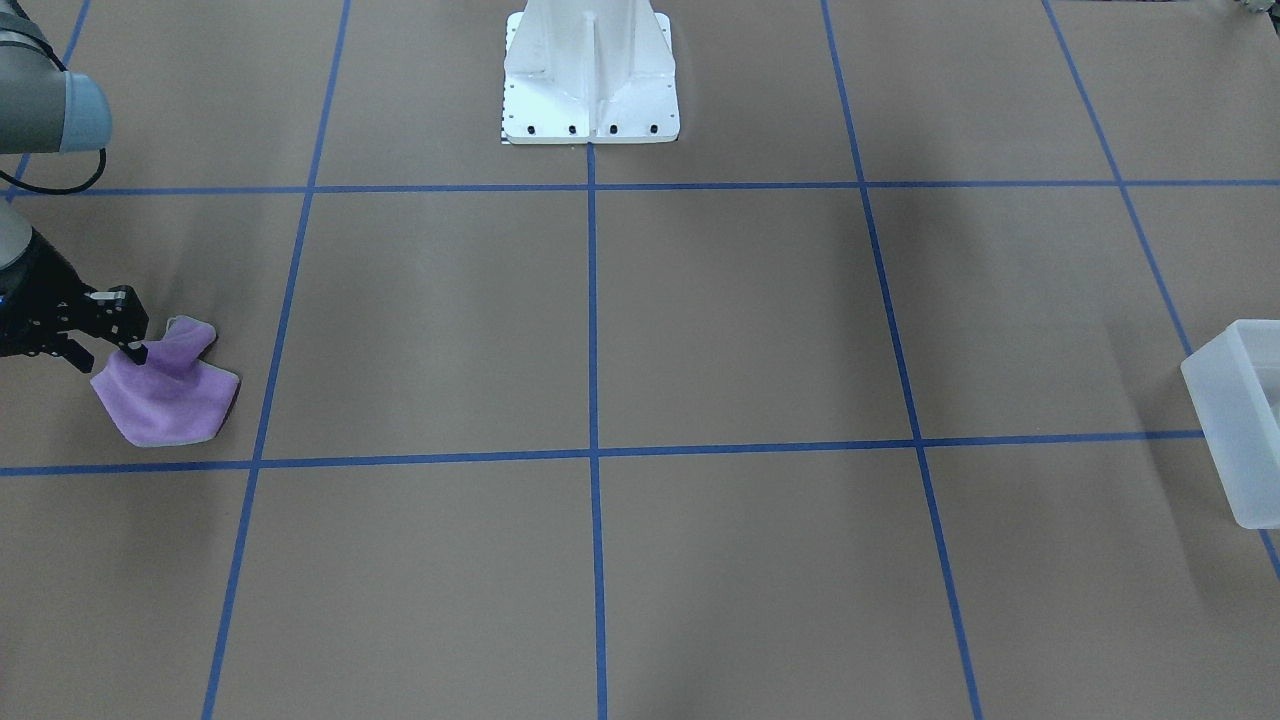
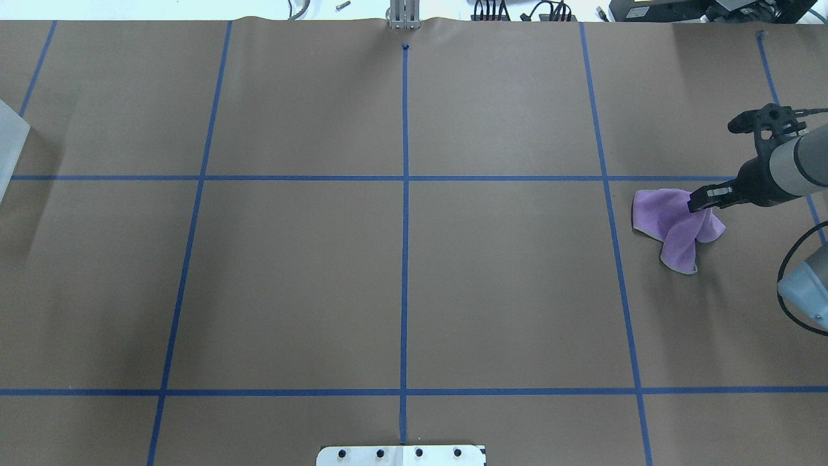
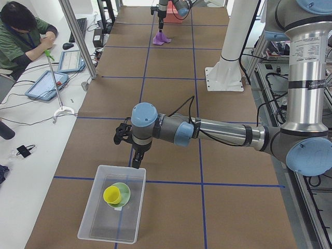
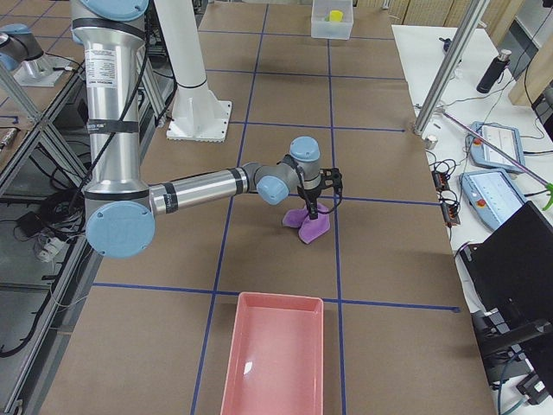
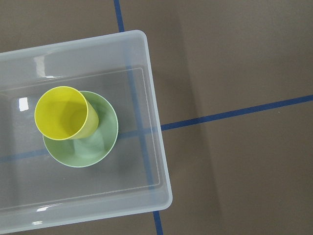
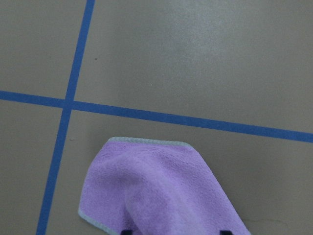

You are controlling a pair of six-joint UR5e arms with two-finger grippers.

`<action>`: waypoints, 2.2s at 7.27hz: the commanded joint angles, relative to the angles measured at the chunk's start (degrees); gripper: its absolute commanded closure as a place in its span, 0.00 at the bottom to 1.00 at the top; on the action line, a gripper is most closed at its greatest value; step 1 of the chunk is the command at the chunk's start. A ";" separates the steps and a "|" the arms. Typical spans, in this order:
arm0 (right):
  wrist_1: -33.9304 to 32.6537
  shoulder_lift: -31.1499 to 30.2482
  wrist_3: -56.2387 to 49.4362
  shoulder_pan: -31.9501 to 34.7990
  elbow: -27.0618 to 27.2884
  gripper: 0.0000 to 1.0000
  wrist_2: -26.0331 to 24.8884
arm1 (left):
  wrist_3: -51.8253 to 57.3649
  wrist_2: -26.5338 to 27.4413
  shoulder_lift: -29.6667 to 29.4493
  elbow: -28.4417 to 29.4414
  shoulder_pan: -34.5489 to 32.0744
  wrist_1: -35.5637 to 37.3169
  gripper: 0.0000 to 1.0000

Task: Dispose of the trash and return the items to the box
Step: 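Lower the right gripper onto the purple cloth and pinch it, then lift the purple cloth and drop it into the pink tray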

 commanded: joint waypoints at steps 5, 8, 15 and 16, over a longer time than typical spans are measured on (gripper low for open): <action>-0.96 -0.61 -1.40 7.14 4.35 1.00 4.75 | 0.00 -0.12 0.00 1.92 0.00 0.70 0.01; -14.08 -1.67 -27.49 23.19 4.08 1.00 12.12 | 0.00 -0.29 2.96 4.49 -0.35 0.18 0.01; -33.16 -11.24 -73.92 47.34 0.34 1.00 6.46 | 0.00 -2.14 6.24 1.23 -0.35 -0.09 0.01; -26.69 -10.99 -73.57 47.25 -6.39 1.00 6.70 | 0.00 -2.14 6.24 0.97 -0.35 -0.09 0.01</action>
